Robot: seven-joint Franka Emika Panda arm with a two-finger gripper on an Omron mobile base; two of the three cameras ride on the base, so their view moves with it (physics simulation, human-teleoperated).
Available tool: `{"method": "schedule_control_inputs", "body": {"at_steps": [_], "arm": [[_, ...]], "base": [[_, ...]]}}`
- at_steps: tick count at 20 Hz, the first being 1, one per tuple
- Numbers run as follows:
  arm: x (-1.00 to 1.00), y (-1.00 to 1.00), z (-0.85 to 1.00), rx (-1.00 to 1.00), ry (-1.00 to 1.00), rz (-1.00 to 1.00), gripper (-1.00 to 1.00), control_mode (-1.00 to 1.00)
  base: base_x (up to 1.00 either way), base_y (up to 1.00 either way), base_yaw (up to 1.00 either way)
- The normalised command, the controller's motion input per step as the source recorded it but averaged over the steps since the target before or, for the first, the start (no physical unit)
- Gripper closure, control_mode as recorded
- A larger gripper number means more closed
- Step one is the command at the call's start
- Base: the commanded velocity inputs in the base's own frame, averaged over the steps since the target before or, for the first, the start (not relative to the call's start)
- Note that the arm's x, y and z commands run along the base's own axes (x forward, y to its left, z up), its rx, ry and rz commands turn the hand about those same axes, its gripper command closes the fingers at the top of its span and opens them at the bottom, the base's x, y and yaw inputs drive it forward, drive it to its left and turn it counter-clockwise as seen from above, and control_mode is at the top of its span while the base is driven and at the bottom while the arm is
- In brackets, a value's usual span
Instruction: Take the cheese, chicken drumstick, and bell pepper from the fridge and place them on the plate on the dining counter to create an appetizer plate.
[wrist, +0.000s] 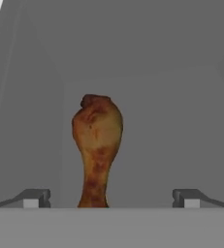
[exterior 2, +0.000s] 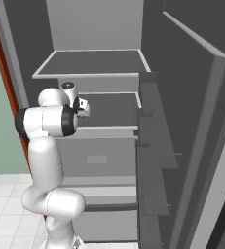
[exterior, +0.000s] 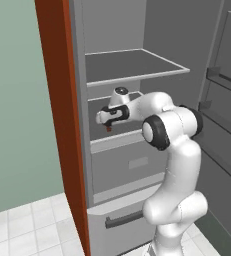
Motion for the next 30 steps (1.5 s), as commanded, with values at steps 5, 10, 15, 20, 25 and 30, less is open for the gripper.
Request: {"method": "schedule_control_inputs", "body": {"at_steps": [5, 10, 15, 20, 25, 30], "arm": [[0.16, 0.06, -0.44, 0.00, 0.03, -0.01, -1.00, -1.00], [0.28, 0.08, -0.33, 0.00, 0.01, -0.01, -1.00, -1.00], [0.47, 0.17, -0.20, 0.00, 0.00, -0.01, -1.00, -1.00], [0.17, 0.08, -0.36, 0.00, 0.01, -0.02, -1.00, -1.00], [-0.10, 0.00, -0.36, 0.00, 0.00, -0.07, 1.00, -1.00], [-0.35, -0.24, -0.24, 0.00, 0.00, -0.12, 1.00, -1.00]], "base": [[0.00, 0.00, 0.00], [0.00, 0.00, 0.00], [0.00, 0.00, 0.00], [0.00, 0.00, 0.00], [0.00, 0.00, 0.00], [0.00, 0.00, 0.00]]}}
